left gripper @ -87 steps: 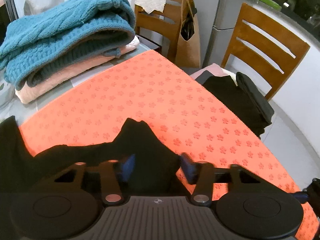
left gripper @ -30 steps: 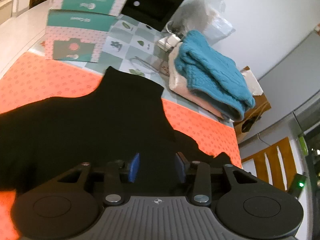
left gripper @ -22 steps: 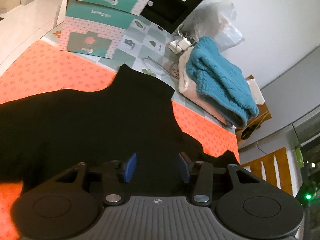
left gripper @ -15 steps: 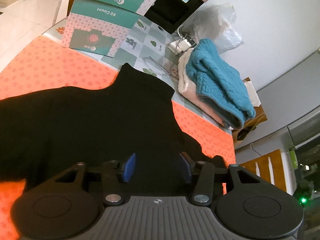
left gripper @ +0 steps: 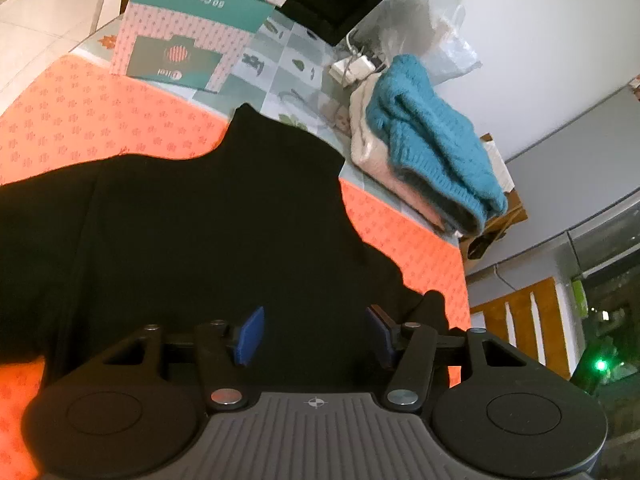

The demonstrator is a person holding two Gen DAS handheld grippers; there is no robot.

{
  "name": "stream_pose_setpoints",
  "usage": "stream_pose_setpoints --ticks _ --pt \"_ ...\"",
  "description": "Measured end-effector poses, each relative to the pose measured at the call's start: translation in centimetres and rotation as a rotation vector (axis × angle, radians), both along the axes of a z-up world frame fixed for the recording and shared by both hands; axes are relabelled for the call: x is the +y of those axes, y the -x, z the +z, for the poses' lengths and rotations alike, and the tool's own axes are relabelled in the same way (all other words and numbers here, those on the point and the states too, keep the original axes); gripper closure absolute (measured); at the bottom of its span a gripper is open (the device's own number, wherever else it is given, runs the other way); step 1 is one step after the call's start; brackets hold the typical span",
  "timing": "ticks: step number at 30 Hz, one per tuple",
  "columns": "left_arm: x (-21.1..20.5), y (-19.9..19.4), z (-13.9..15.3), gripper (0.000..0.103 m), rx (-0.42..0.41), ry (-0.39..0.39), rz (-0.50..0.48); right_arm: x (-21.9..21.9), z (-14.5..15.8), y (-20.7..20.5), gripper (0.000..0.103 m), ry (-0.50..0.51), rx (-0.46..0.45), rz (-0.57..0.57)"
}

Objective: Fold clothes
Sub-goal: 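Lower the sweater edge with the left tool while the right tool pinches the fold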

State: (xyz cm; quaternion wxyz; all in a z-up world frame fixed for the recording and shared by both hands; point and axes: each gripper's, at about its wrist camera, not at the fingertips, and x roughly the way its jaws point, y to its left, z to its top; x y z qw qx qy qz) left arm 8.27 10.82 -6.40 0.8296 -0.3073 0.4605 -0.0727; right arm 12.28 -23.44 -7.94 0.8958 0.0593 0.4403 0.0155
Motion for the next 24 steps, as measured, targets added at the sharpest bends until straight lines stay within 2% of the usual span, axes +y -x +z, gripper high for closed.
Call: stream_pose_setpoints --ticks 1,2,8,11,15,18,20,24 --pt "0.0 0.0 -0.1 0.044 0.005 -0.001 -0.002 -1.1 -0.3 0.0 0.07 -0.026 0.006 -0.038" --pt "0.0 0.0 -0.3 0.044 0.01 -0.003 -0.004 -2.0 -0.7 0.0 0.069 -0.05 0.014 -0.072" --pt "0.0 -0.3 -0.9 0.043 0.032 -0.006 0.001 -6.5 -3.9 -0.7 0.068 -0.188 0.084 -0.232" --pt "0.0 -0.4 -1.1 0.043 0.039 -0.009 0.007 -7.8 -5.1 -1.1 0.068 -0.256 0.094 -0.272" --pt "0.0 -0.4 -1.1 0.043 0.045 -0.014 0.013 -8.2 -5.9 -2.1 0.068 -0.288 0.096 -0.286" --pt "-0.1 -0.3 -1.1 0.043 0.047 -0.017 0.016 -8.0 -6.1 -2.8 0.077 -0.29 0.1 -0.267" --pt "-0.1 -0.3 -1.1 0.043 0.048 -0.018 0.018 -7.8 -6.1 -3.1 0.091 -0.282 0.095 -0.251" --pt "0.0 -0.1 -0.9 0.043 0.042 -0.015 0.026 -6.9 -4.8 -2.8 0.094 -0.243 0.049 -0.21"
